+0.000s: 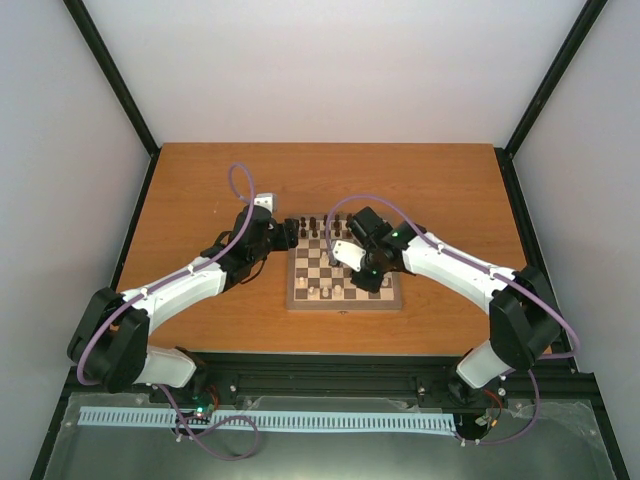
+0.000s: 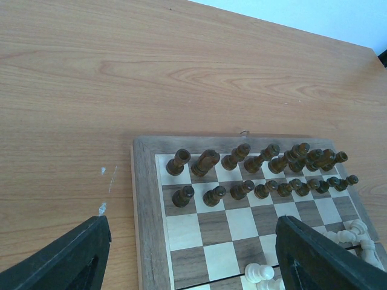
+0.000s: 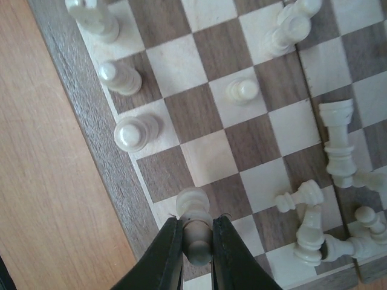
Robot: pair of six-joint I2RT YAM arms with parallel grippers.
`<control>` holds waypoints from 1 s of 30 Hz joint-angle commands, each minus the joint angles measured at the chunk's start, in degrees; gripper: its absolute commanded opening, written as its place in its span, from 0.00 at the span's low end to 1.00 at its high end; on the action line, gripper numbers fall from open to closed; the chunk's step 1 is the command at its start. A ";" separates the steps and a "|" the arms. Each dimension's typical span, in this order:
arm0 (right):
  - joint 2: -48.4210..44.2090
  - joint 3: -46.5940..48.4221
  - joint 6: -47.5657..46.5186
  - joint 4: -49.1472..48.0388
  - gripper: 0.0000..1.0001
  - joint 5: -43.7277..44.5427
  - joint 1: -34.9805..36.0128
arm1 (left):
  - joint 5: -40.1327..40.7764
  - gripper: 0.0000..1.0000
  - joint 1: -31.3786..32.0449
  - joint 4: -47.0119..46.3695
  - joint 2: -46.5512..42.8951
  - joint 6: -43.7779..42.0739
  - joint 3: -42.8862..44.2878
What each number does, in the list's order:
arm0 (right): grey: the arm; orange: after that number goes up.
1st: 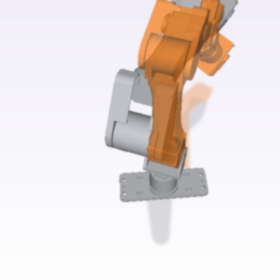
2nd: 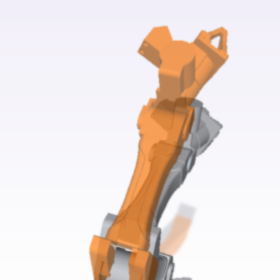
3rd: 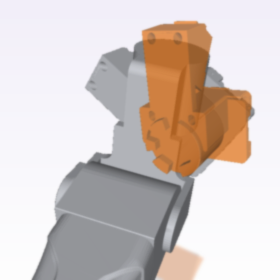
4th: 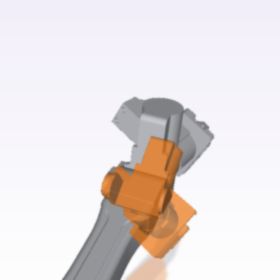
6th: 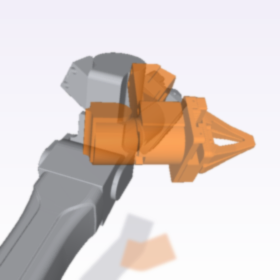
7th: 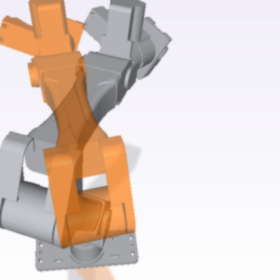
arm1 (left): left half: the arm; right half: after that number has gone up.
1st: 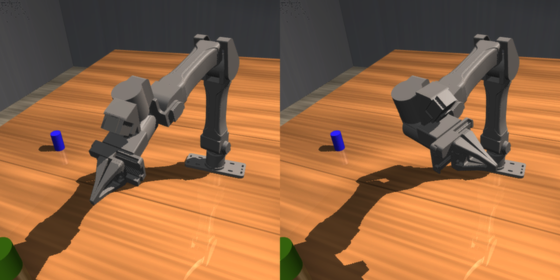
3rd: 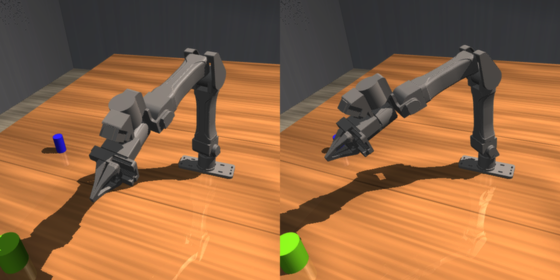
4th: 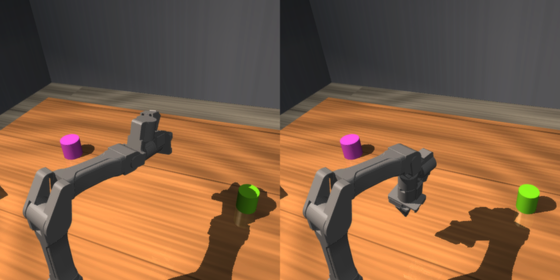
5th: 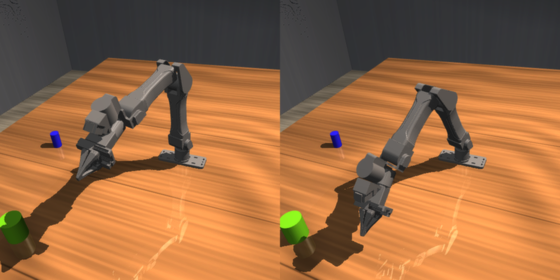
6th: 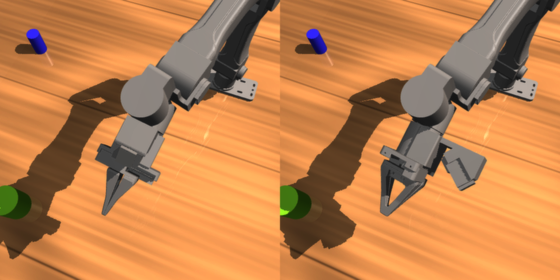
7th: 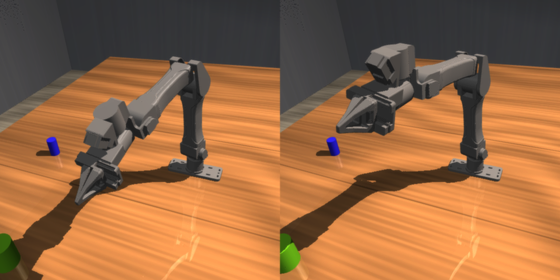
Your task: Set up the chess pieces on the board
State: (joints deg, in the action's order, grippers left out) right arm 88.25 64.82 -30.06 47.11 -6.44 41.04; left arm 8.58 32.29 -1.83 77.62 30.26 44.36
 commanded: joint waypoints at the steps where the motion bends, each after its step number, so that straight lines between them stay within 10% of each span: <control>1: -0.22 -2.17 -1.58 0.57 0.09 1.04 0.62 | 0.06 0.77 0.14 -0.56 0.67 0.59 0.55; 30: 3.14 -5.50 -1.49 -1.08 0.10 1.34 0.62 | -0.51 0.77 0.14 -0.75 1.57 0.59 0.76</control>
State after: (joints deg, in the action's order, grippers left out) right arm 90.39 59.61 -31.31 46.41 -4.60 41.15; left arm 8.32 32.29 -1.83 78.61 30.26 44.36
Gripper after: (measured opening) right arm 0.113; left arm 0.768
